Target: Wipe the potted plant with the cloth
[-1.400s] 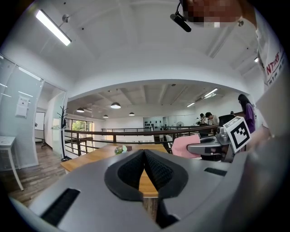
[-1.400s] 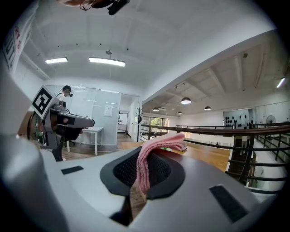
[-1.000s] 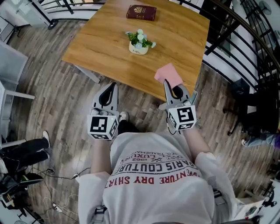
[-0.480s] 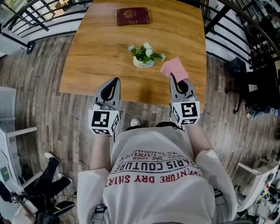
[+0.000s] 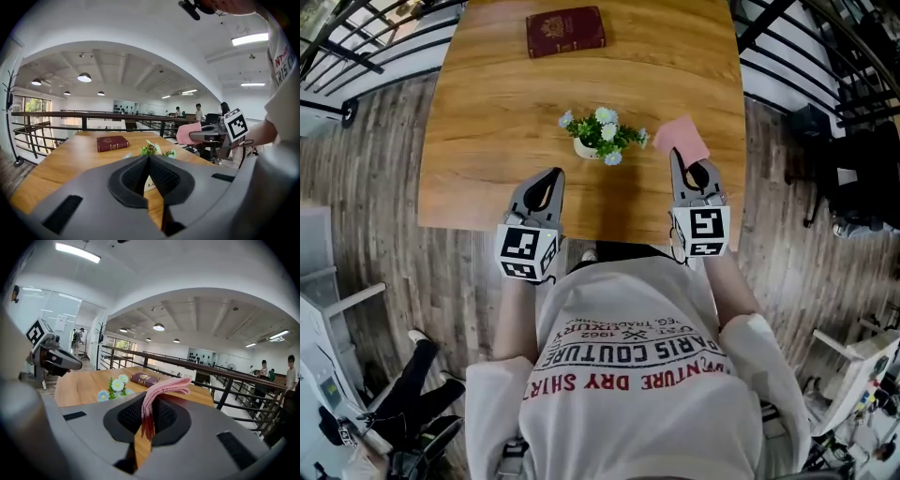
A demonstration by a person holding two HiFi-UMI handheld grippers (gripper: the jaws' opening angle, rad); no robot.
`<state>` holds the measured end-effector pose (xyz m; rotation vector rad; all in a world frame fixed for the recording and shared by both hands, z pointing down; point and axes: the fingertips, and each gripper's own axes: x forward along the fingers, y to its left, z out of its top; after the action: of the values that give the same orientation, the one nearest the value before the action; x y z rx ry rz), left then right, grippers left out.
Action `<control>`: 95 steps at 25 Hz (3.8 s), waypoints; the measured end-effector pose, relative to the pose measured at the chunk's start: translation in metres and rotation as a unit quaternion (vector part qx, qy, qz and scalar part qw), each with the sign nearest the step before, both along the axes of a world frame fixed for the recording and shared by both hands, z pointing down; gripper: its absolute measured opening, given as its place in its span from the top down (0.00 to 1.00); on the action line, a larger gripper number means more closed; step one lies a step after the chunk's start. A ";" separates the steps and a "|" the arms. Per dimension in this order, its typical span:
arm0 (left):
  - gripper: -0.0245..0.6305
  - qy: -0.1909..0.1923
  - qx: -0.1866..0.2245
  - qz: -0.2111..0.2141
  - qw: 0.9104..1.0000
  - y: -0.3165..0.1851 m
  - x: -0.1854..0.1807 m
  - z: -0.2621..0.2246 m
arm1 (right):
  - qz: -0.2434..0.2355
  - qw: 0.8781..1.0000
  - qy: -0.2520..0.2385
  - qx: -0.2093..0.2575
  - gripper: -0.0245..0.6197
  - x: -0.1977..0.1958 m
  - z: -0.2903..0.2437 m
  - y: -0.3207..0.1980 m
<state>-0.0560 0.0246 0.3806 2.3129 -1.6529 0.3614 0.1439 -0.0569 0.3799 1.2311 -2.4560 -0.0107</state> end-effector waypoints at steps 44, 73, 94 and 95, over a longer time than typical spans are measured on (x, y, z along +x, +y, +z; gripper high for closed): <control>0.94 0.051 -0.106 0.134 0.984 -0.083 0.018 0.121 | -0.208 0.945 0.214 -0.134 0.90 -0.096 0.184 0.016; 0.94 0.070 -0.106 0.284 0.950 -0.078 0.018 0.118 | -0.050 0.979 0.078 -0.180 0.90 -0.171 0.151 0.067; 0.94 0.040 -0.131 0.211 0.968 -0.078 0.020 0.122 | -0.026 0.976 0.138 -0.164 0.90 -0.021 0.135 -0.027; 0.94 0.038 -0.131 0.206 0.969 -0.079 0.020 0.122 | -0.032 0.976 0.139 -0.163 0.90 -0.021 0.135 -0.035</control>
<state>-0.0360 -0.0541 0.5028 2.4130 -1.0068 0.5319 0.1232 -0.0920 0.5148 0.9387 -2.1491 0.1832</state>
